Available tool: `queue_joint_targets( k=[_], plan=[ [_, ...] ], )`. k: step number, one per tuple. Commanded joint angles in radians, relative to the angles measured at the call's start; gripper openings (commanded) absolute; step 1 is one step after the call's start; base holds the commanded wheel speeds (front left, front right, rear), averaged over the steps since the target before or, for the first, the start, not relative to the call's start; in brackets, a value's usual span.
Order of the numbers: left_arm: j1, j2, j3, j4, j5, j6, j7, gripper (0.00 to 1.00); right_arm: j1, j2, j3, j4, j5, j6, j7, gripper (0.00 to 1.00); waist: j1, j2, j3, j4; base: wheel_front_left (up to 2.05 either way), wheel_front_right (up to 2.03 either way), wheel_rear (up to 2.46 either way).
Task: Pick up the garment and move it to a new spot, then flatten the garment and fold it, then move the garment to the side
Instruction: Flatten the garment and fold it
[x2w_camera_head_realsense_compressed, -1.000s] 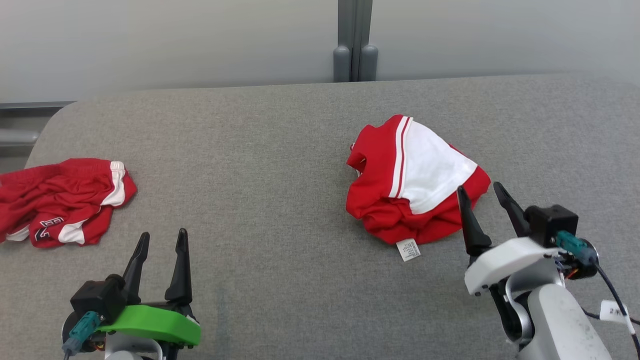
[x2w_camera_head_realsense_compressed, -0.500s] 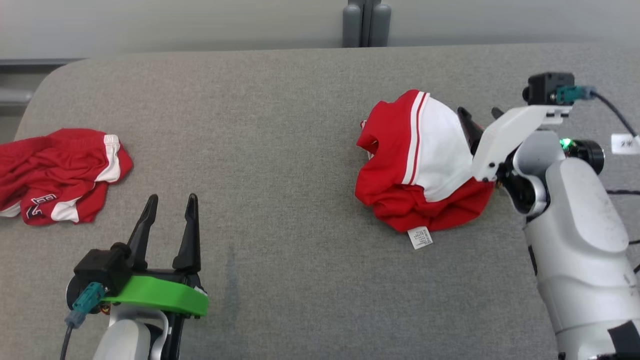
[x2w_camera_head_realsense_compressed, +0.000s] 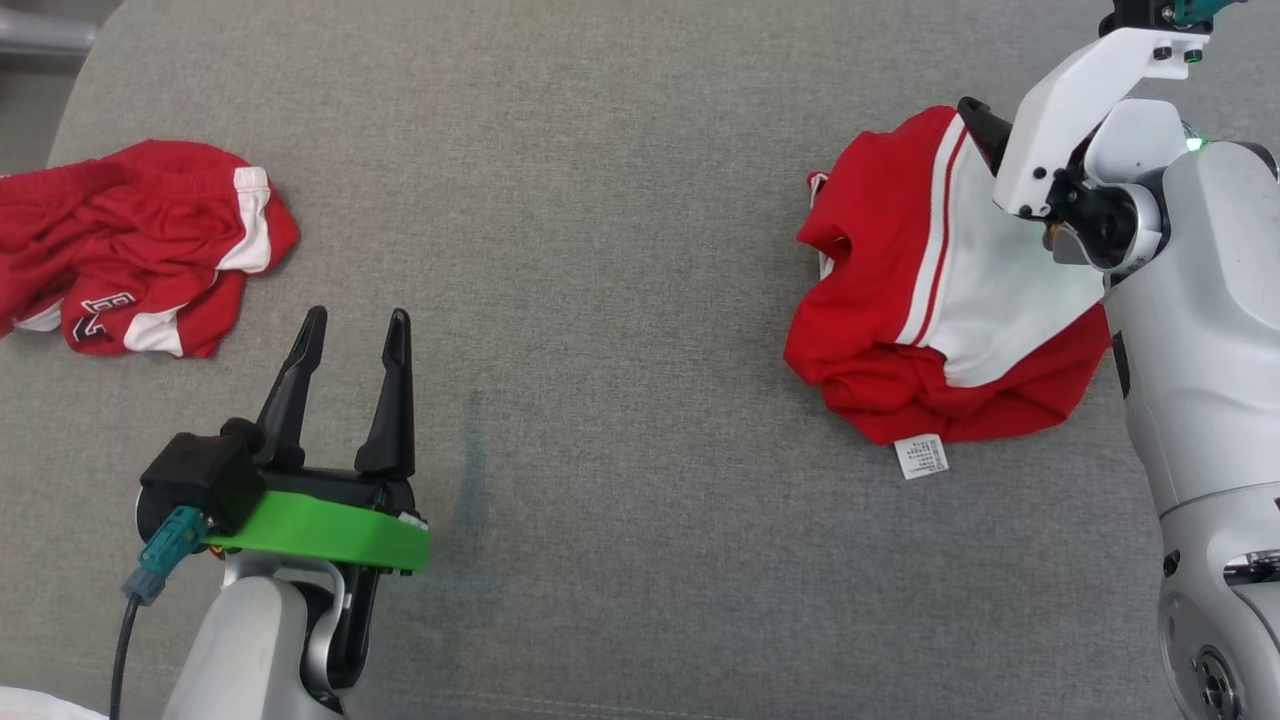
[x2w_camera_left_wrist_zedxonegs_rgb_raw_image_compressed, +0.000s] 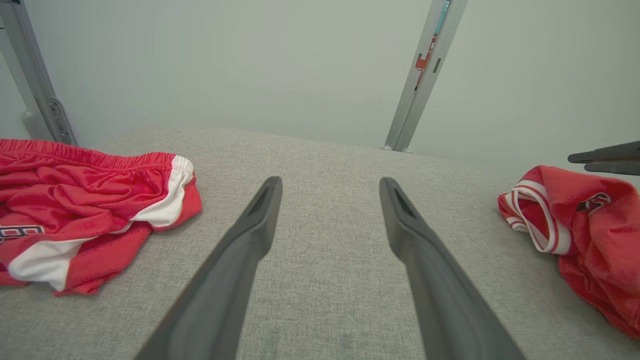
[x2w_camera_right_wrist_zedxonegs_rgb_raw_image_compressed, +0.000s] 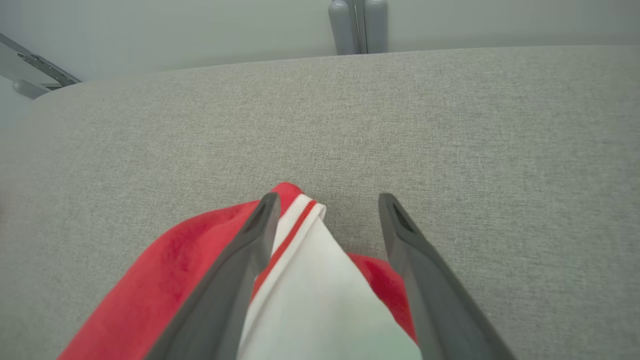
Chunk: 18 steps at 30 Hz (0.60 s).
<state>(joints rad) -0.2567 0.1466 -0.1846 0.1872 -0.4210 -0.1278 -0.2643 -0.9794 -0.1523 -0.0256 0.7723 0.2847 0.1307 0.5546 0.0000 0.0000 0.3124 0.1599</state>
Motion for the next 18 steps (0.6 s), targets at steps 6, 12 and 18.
queue_joint_targets(
  k=[6, 12, 18],
  plan=[
    [-0.023, 0.002, -0.004, -0.001, -0.003, -0.003, 0.0, 1.0, -0.032, 0.004, 0.01, 0.058, 0.031, 0.0, 0.057, 1.0, 0.0, 0.0, 0.043, 0.043, 0.0, 0.0, 0.0],
    [-0.015, 0.001, 0.0, 0.004, 0.001, -0.003, 0.0, 1.0, -0.003, -0.001, 0.077, 0.038, 0.073, 0.0, 0.114, 0.0, 0.0, 0.0, 0.027, 0.028, 0.0, 0.0, 0.0],
    [-0.007, 0.0, -0.007, 0.012, 0.001, -0.003, 0.0, 1.0, 0.021, -0.032, 0.153, -0.043, 0.112, 0.0, 0.1, 0.0, 0.0, 0.0, -0.006, 0.015, 0.0, 0.0, 0.0]
  ],
)
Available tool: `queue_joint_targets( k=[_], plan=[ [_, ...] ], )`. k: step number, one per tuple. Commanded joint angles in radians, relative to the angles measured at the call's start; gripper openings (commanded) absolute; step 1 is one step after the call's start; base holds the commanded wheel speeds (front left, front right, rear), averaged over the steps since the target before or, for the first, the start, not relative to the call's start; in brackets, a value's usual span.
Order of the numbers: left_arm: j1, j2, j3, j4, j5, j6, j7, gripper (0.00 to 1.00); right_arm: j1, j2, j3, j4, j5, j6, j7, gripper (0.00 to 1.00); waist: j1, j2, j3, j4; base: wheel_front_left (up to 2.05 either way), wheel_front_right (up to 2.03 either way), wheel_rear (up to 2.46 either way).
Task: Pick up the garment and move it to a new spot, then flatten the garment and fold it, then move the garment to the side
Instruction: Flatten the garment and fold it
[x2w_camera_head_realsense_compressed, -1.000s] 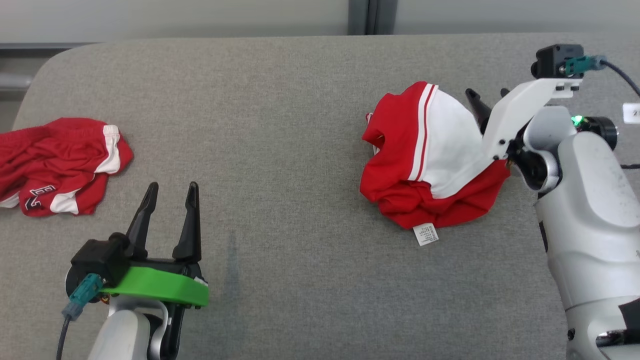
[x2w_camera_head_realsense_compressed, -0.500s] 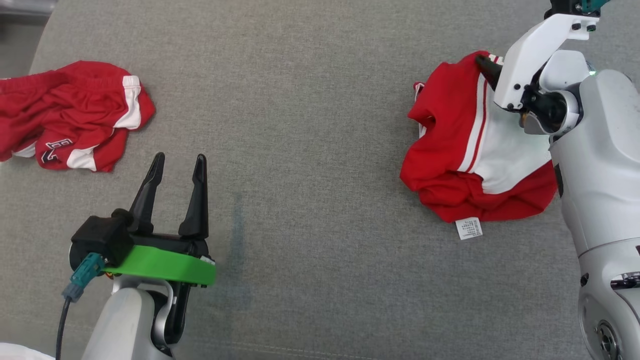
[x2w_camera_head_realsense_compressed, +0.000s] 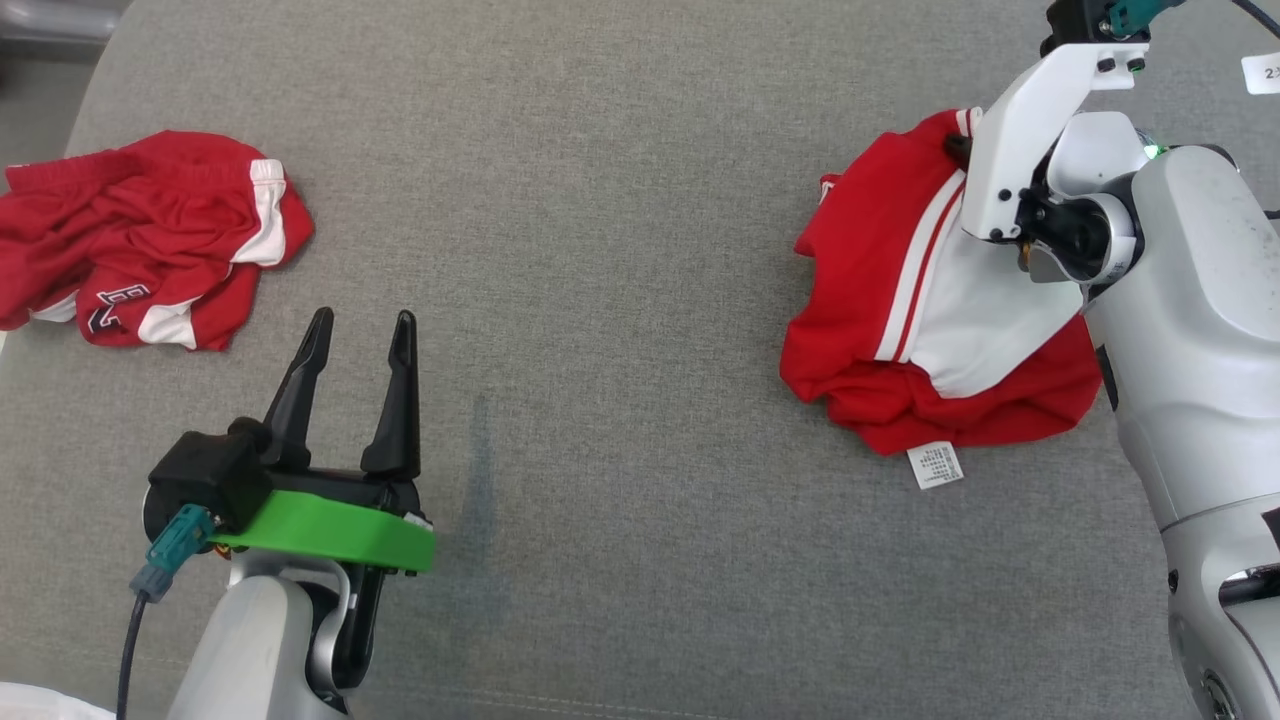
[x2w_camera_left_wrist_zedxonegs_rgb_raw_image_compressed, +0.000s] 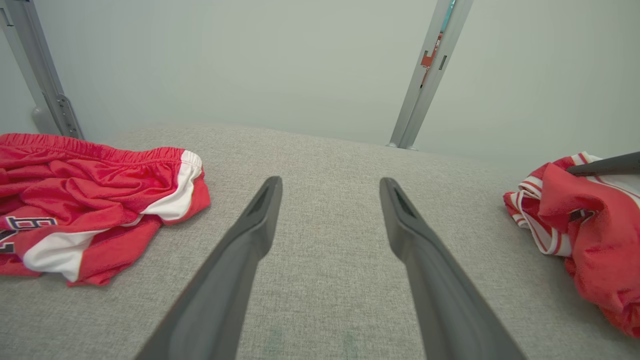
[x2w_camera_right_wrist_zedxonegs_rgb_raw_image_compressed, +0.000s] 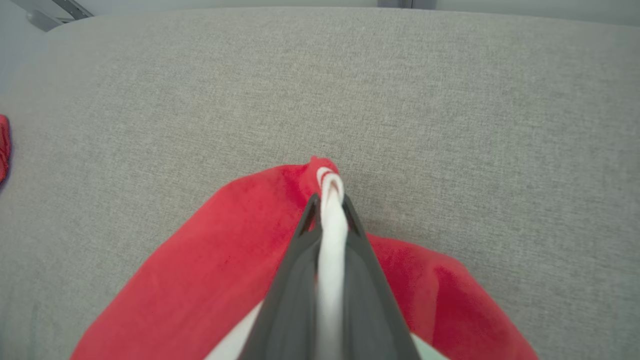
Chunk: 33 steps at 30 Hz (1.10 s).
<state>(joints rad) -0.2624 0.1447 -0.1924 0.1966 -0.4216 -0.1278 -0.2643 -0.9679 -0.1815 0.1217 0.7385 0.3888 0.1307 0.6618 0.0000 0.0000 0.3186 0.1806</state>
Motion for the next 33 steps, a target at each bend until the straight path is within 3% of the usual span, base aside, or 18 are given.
queue_joint_targets(
  k=[1, 12, 16, 19, 24, 29, 33],
  plan=[
    [0.001, 0.001, 0.0, 0.003, 0.001, -0.003, 0.0, 1.0, 0.013, -0.003, 0.016, -0.024, 0.016, 0.0, -0.015, 0.0, 0.0, 0.0, -0.018, -0.007, 0.0, 0.0, 0.0],
    [0.026, -0.01, -0.001, 0.006, 0.0, -0.003, 0.0, 1.0, -0.035, 0.117, 0.112, -0.181, 0.188, 0.0, -0.181, 0.0, 0.0, 0.0, -0.077, 0.004, 0.0, 0.0, 0.0],
    [0.03, -0.013, -0.007, 0.005, -0.002, -0.003, 0.0, 1.0, -0.091, 0.129, 0.198, -0.199, 0.197, 0.0, -0.289, 0.0, 0.0, 0.0, -0.091, 0.019, 0.0, 0.0, 0.0],
    [0.034, -0.015, -0.016, 0.009, -0.003, -0.004, 0.0, 1.0, -0.146, 0.131, 0.284, -0.213, 0.275, 0.0, -0.383, 0.0, 0.0, 0.0, -0.106, 0.033, 0.0, 0.0, 0.0],
    [0.049, -0.02, -0.026, 0.018, -0.005, -0.004, 0.0, 1.0, -0.249, 0.13, 0.361, -0.197, 0.405, 0.0, -0.583, 0.0, 0.0, 0.0, -0.139, 0.052, 0.0, 0.0, 0.0],
    [0.068, -0.012, -0.022, 0.017, 0.001, -0.004, 0.0, 1.0, -0.364, 0.131, 0.415, -0.143, 0.465, 0.0, -0.788, 0.0, 0.0, 0.0, -0.165, 0.047, 0.0, 0.0, 0.0],
    [0.082, -0.008, -0.008, 0.007, 0.005, -0.004, 0.0, 1.0, -0.395, 0.128, 0.427, -0.059, 0.504, 0.0, -0.852, 0.0, 0.0, 0.0, -0.169, 0.026, 0.0, 0.0, 0.0]
  ],
)
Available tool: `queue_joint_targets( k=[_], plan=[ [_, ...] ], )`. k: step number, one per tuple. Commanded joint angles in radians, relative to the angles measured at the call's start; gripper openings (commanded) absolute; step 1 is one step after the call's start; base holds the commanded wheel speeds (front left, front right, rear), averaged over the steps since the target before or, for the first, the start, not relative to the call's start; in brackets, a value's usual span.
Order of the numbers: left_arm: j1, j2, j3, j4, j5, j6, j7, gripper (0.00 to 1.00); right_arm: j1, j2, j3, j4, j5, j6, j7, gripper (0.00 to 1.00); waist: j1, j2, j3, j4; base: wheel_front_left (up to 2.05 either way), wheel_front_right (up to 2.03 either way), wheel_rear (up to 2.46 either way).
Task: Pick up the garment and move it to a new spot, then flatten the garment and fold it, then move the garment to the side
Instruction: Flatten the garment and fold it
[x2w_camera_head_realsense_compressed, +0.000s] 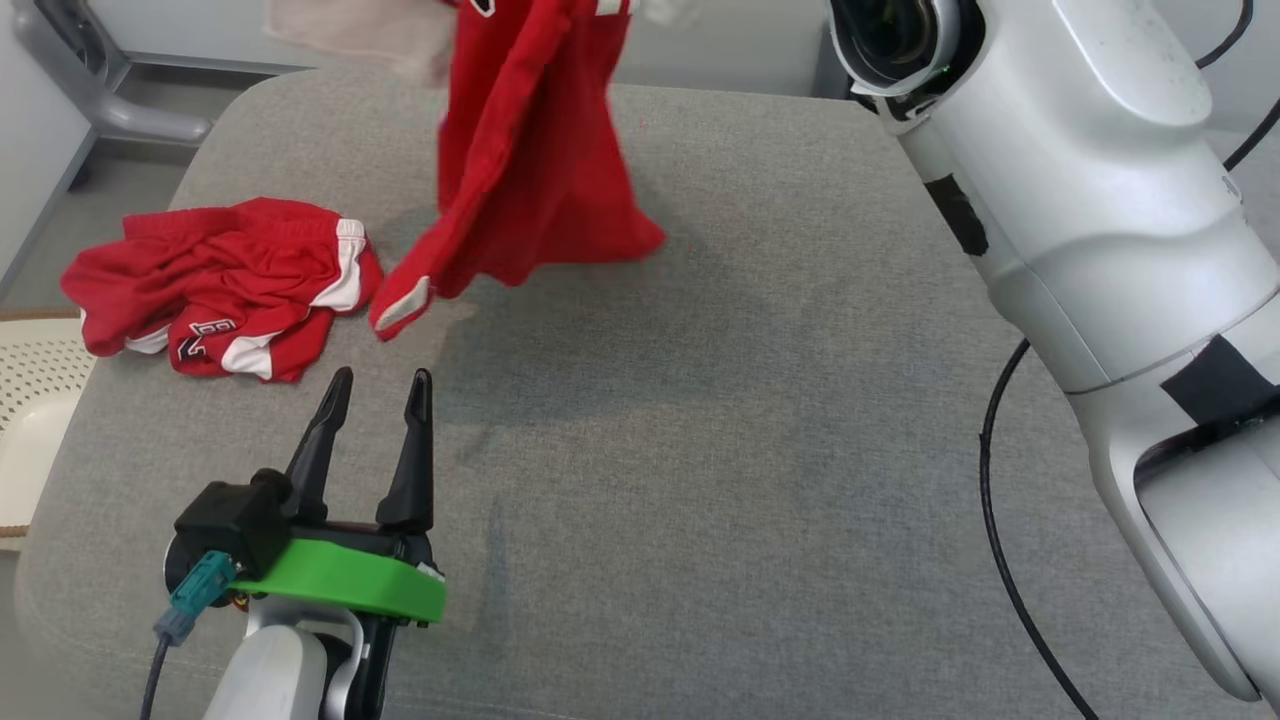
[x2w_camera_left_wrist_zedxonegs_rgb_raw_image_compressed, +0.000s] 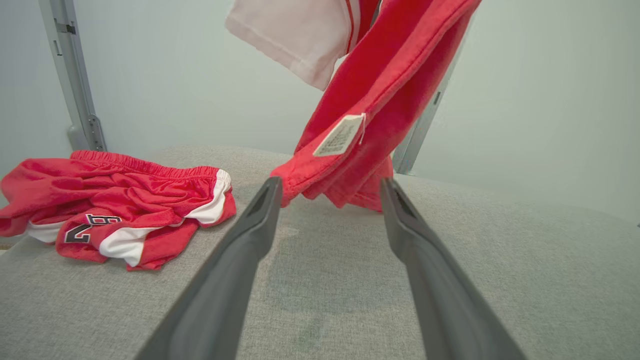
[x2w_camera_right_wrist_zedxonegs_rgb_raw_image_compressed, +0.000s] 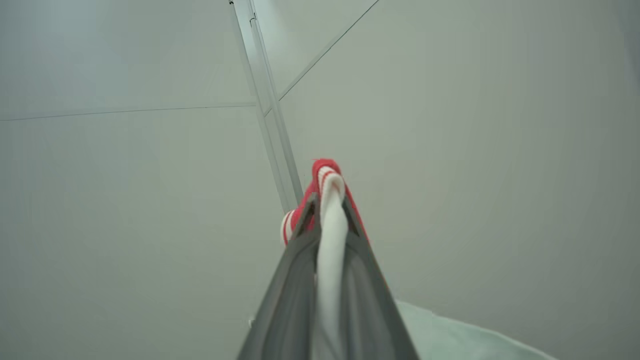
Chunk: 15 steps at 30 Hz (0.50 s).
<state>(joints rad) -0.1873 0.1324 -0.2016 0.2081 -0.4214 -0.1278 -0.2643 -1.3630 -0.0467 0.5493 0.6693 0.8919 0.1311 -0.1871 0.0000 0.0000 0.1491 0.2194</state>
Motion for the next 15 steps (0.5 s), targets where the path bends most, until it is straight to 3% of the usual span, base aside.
queue_joint_targets(
  k=[1, 5, 10, 15],
  plan=[
    [0.01, 0.007, 0.004, -0.007, 0.006, -0.004, 0.0, 1.0, 0.0, -0.006, -0.004, 0.032, 0.0, -0.001, -0.011, 0.0, 0.0, 0.0, 0.004, -0.021, 0.0, 0.0, 0.0],
    [0.013, 0.01, 0.015, -0.018, 0.008, -0.004, 0.0, 1.0, 0.052, -0.007, -0.045, 0.17, -0.052, -0.001, -0.03, 0.0, 0.0, 0.0, 0.027, -0.064, 0.0, 0.0, 0.0],
    [-0.006, 0.014, 0.002, -0.022, 0.009, -0.004, 0.0, 1.0, 0.152, -0.052, -0.134, 0.346, -0.127, -0.001, -0.058, 0.0, 0.0, 0.0, 0.049, -0.108, 0.0, 0.0, 0.0],
    [-0.017, 0.02, -0.001, -0.019, 0.008, -0.004, 0.0, 1.0, 0.275, -0.094, -0.218, 0.426, -0.147, 0.0, -0.074, 0.0, 0.0, 0.0, 0.055, -0.14, 0.0, 0.0, 0.0]
  ],
)
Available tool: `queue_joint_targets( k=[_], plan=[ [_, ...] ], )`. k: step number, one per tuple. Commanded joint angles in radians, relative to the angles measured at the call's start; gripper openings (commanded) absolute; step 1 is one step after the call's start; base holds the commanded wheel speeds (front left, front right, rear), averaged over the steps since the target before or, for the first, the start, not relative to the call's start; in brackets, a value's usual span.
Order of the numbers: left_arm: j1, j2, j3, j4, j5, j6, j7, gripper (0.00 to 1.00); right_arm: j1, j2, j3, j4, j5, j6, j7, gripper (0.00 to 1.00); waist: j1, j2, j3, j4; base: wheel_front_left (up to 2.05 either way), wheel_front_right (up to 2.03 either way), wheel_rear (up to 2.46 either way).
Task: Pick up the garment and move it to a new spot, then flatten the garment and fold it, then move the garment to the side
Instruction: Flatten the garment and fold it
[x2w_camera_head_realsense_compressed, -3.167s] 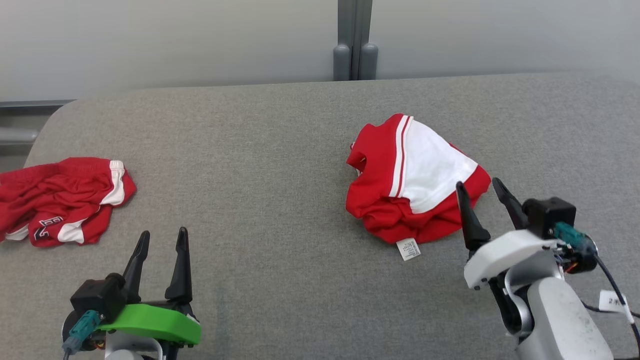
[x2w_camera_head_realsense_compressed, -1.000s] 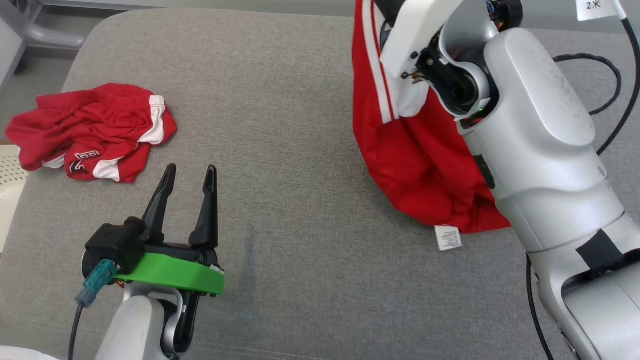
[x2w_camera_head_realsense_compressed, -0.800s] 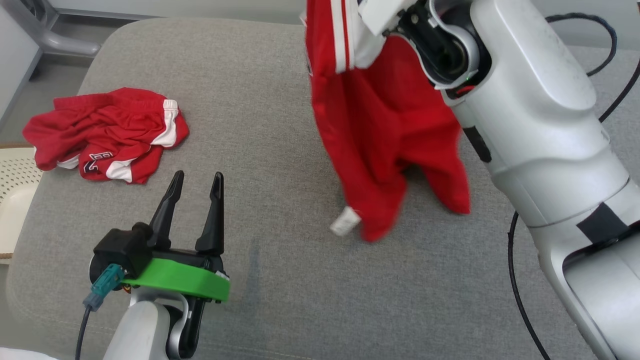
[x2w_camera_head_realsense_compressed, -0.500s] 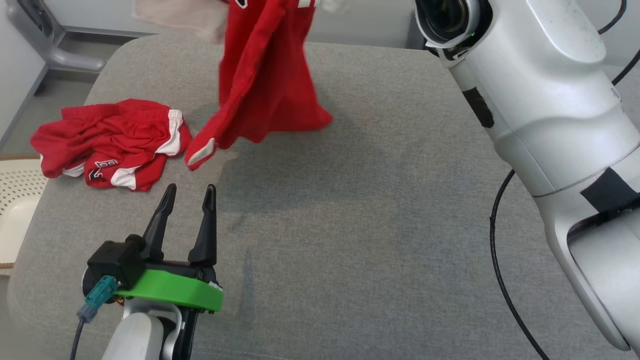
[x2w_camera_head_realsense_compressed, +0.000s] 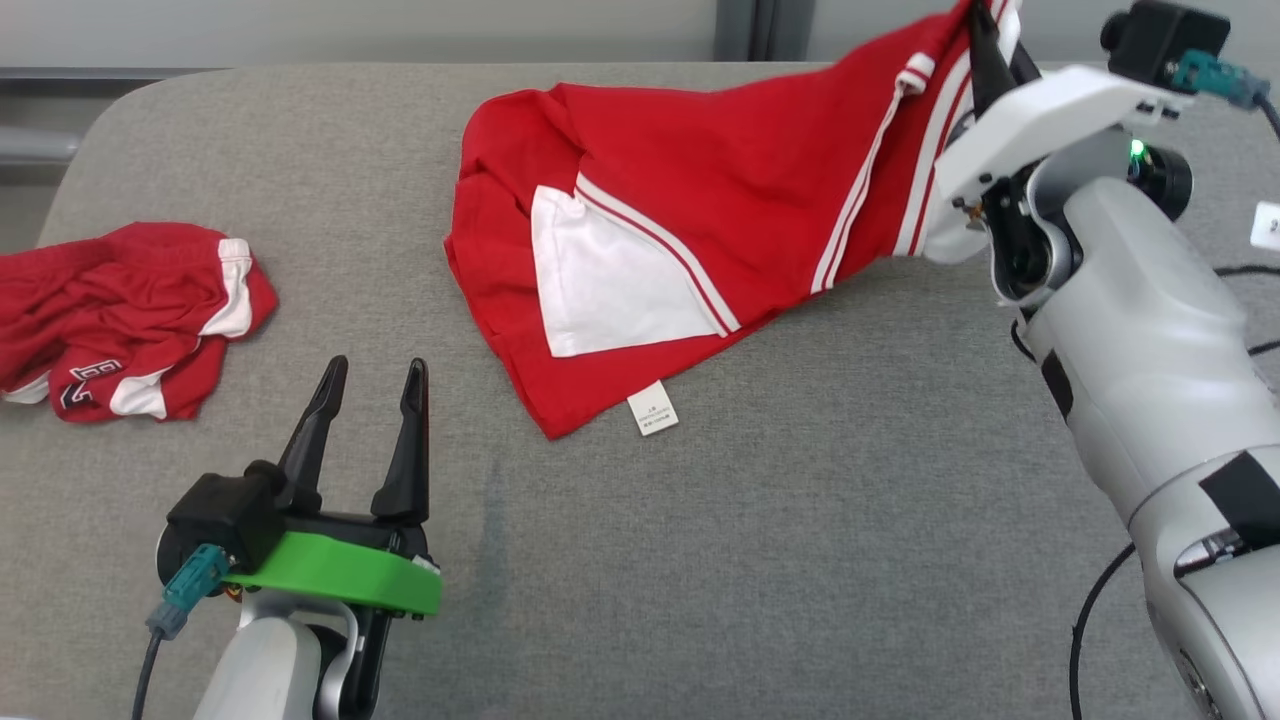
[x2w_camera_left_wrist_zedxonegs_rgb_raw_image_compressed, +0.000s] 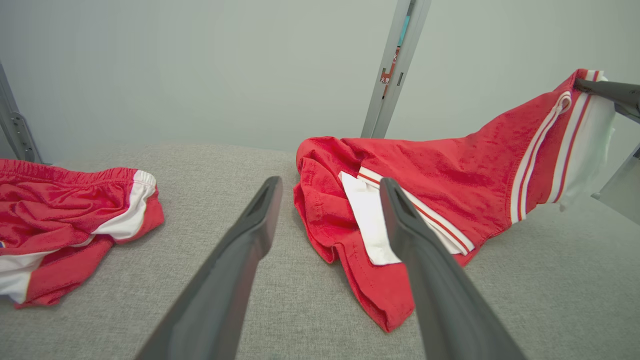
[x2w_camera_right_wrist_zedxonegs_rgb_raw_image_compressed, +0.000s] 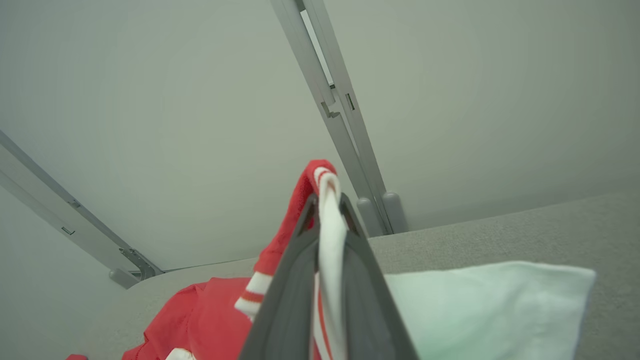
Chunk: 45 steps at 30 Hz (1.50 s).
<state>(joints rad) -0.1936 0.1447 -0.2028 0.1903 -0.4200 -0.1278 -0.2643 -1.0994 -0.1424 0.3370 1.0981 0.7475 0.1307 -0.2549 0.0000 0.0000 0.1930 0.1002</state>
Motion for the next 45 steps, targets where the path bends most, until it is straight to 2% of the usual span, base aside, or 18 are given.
queue_joint_targets(
  k=[1, 7, 11, 17, 22, 24, 27, 32, 33, 34, 35, 36, 40, 43, 45],
  plan=[
    [-0.01, 0.009, 0.002, 0.001, 0.007, -0.004, 0.0, 1.0, 0.033, -0.006, -0.017, 0.0, -0.005, 0.0, -0.008, 0.0, 0.0, 0.0, 0.011, -0.026, 0.0, 0.0, 0.0],
    [-0.003, 0.012, 0.013, 0.002, 0.007, -0.004, 0.0, 1.0, 0.173, -0.012, -0.066, -0.045, -0.037, 0.0, -0.01, 0.0, 0.0, 0.0, 0.006, -0.057, 0.0, 0.0, 0.0],
    [0.004, 0.012, 0.018, 0.001, 0.007, -0.004, 0.0, 1.0, 0.279, 0.023, -0.095, -0.164, -0.029, 0.0, -0.005, 0.0, 0.0, 0.0, 0.002, -0.071, 0.0, 0.0, 0.0],
    [0.015, 0.013, 0.029, -0.005, 0.009, -0.004, 0.0, 1.0, 0.521, 0.065, -0.154, -0.553, -0.029, 0.0, 0.125, 0.0, 0.0, 0.0, -0.001, -0.093, 0.0, 0.0, 0.0],
    [0.001, 0.018, 0.029, -0.011, 0.01, -0.004, 0.0, 1.0, 0.777, 0.088, -0.334, -0.95, -0.077, 0.0, 0.296, 0.0, 0.0, 0.0, 0.016, -0.109, 0.0, 0.0, 0.0],
    [-0.012, 0.019, 0.022, -0.013, 0.008, -0.004, 0.0, 1.0, 0.84, 0.091, -0.398, -1.029, -0.081, 0.0, 0.337, 0.0, 0.0, 0.0, 0.031, -0.112, 0.0, 0.0, 0.0],
    [-0.03, 0.024, 0.014, -0.014, 0.006, -0.004, 0.0, 1.0, 0.854, 0.091, -0.471, -1.029, -0.087, 0.0, 0.355, 0.0, 0.0, 0.0, 0.051, -0.113, 0.0, 0.0, 0.0],
    [-0.059, 0.031, -0.007, -0.01, -0.001, -0.004, 0.0, 1.0, 0.749, 0.092, -0.538, -0.852, -0.15, 0.0, 0.337, 0.0, 0.0, 0.0, 0.082, -0.102, 0.0, 0.0, 0.0],
    [-0.063, 0.033, -0.012, -0.008, -0.002, -0.004, 0.0, 1.0, 0.717, 0.091, -0.544, -0.808, -0.164, 0.0, 0.326, 0.28, 0.0, 0.0, 0.086, -0.097, 0.0, 0.0, 0.0],
    [-0.066, 0.033, -0.015, -0.008, -0.003, -0.004, 0.0, 1.0, 0.692, 0.091, -0.549, -0.777, -0.176, 0.0, 0.313, 0.83, 0.0, 0.0, 0.089, -0.093, 0.0, 0.0, 0.0],
    [-0.067, 0.035, -0.017, -0.006, -0.005, -0.004, 0.0, 1.0, 0.666, 0.091, -0.561, -0.73, -0.213, 0.0, 0.301, 1.0, 0.0, 0.0, 0.093, -0.088, 0.0, 0.0, 0.0],
    [-0.069, 0.035, -0.019, -0.004, -0.007, -0.004, 0.0, 1.0, 0.645, 0.091, -0.567, -0.692, -0.223, 0.0, 0.297, 1.0, 0.0, 0.0, 0.094, -0.084, 0.0, 0.0, 0.0],
    [-0.07, 0.032, -0.025, 0.003, -0.008, -0.004, 0.0, 1.0, 0.568, 0.09, -0.609, -0.585, -0.388, 0.0, 0.258, 1.0, 0.0, 0.0, 0.089, -0.063, 0.0, 0.0, 0.0],
    [-0.056, 0.029, -0.02, 0.011, -0.006, -0.004, 0.0, 1.0, 0.547, 0.091, -0.617, -0.581, -0.533, 0.0, 0.223, 1.0, 0.0, 0.0, 0.07, -0.051, 0.0, 0.0, 0.0],
    [-0.044, 0.025, -0.017, 0.016, -0.006, -0.004, 0.0, 1.0, 0.556, 0.092, -0.574, -0.611, -0.606, 0.0, 0.211, 1.0, 0.0, 0.0, 0.054, -0.044, 0.0, 0.0, 0.0]
  ],
)
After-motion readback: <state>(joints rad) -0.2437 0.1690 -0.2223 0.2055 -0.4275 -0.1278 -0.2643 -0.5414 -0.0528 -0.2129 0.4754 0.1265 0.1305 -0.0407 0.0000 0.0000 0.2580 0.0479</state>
